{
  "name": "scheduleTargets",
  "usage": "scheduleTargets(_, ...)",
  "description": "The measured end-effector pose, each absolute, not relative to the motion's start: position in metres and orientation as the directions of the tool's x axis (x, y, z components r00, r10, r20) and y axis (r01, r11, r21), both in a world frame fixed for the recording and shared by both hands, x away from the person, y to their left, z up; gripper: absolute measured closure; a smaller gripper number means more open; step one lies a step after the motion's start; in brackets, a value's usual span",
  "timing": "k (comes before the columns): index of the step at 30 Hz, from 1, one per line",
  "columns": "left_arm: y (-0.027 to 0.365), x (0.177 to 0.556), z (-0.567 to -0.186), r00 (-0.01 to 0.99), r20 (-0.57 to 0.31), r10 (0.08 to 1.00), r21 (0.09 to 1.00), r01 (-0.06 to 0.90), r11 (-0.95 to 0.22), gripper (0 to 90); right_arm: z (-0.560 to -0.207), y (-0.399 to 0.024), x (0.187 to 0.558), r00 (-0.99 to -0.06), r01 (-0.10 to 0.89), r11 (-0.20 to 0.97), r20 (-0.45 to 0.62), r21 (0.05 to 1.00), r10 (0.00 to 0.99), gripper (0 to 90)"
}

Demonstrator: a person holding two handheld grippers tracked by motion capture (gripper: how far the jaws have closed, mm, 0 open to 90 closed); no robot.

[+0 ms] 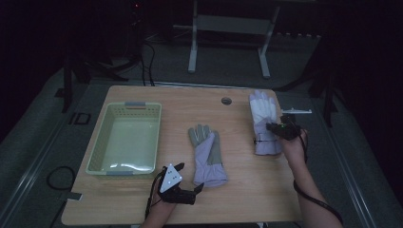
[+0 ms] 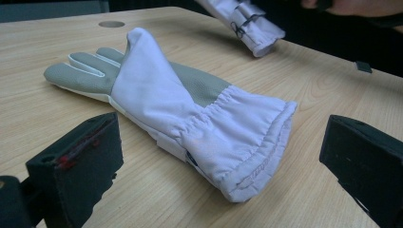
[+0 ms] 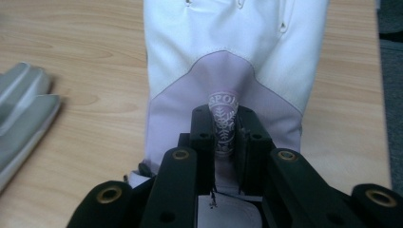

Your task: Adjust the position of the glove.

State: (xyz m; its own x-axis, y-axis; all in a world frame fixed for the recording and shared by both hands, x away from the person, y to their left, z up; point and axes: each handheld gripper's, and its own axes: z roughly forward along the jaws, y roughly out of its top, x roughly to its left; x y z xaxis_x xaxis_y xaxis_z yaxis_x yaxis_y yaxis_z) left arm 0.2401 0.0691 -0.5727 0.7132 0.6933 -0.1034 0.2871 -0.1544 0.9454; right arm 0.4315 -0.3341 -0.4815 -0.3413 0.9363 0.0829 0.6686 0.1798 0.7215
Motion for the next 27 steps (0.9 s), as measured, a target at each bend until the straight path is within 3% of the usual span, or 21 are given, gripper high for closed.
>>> scheduleTargets(5,0.07,0.241,-0.573,0.716,-0.115,0.689,0.943,0.296,-0.149,0.7,-0.463,-0.336,0.392,-0.312,0.643,0.11,0.128,0.758,0.941,79.6)
scheduleTargets(12,0.069,0.241,-0.572,0.724,-0.108,0.681,0.942,0.294,-0.164,0.7,-0.452,-0.331,0.35,-0.258,0.636,0.081,0.113,0.767,0.959,79.5)
scheduleTargets(27,0.067,0.24,-0.572,0.724,-0.073,0.686,0.942,0.277,-0.191,0.7,-0.476,-0.317,0.308,-0.2,0.691,0.033,0.147,0.722,0.969,79.0)
